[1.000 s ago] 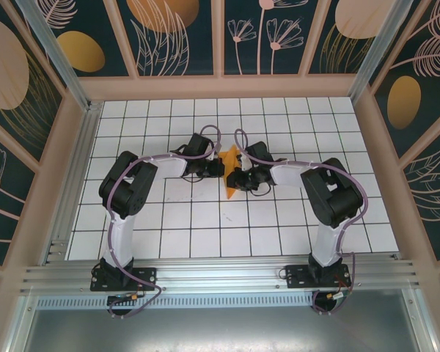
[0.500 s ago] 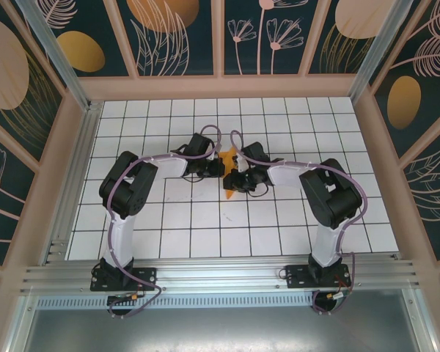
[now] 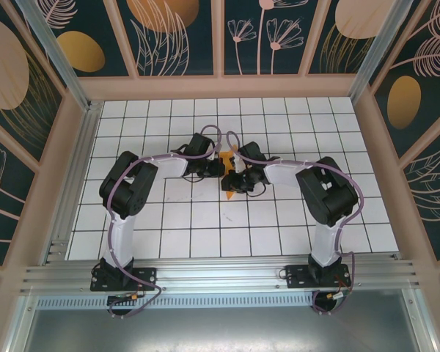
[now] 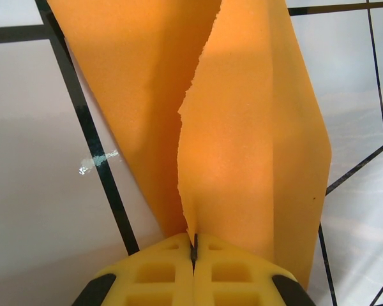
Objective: Fold a paper plane with a square sheet of paper (pick it up from the middle)
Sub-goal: Fourth fold the wing at the center of the table.
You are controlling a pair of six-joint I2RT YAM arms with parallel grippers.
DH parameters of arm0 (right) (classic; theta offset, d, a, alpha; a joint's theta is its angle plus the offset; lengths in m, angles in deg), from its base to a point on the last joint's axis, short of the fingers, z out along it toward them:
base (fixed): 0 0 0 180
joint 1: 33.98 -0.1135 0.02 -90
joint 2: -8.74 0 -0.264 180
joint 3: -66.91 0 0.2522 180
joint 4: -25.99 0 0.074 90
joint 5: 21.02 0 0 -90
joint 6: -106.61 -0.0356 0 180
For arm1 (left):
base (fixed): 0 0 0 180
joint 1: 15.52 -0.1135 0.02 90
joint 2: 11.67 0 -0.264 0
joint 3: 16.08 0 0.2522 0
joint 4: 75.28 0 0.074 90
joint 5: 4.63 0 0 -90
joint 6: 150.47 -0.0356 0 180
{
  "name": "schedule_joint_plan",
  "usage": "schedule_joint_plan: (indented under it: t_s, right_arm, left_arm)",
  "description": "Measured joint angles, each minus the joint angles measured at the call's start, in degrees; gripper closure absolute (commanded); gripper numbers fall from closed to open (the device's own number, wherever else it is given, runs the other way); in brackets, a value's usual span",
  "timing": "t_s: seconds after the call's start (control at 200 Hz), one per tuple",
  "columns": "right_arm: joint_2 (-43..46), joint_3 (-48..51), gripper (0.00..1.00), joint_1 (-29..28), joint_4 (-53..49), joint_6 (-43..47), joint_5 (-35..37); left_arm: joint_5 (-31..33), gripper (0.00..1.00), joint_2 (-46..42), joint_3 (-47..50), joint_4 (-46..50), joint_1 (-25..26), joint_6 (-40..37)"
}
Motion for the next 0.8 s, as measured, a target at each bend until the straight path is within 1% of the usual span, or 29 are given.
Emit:
schedule_joint_plan:
  t_s: [0.405, 0.631, 0.801]
  right_arm:
    - [0.0, 1.1, 0.76, 0.0, 0.9, 0.0, 0.7]
    - [1.4, 4.0, 0.76, 0.0, 3.5, 0.0, 0.6]
    - [3.5, 7.3, 0.76, 0.0, 4.5, 0.1, -0.9]
  left_arm:
    - [0.4, 1.00, 0.0, -0.3, 0.5, 0.1, 0.0]
    - [0.5, 1.00, 0.0, -0.5, 0.9, 0.1, 0.0]
    - [0.5, 1.00, 0.0, -0.5, 1.0, 0.2, 0.0]
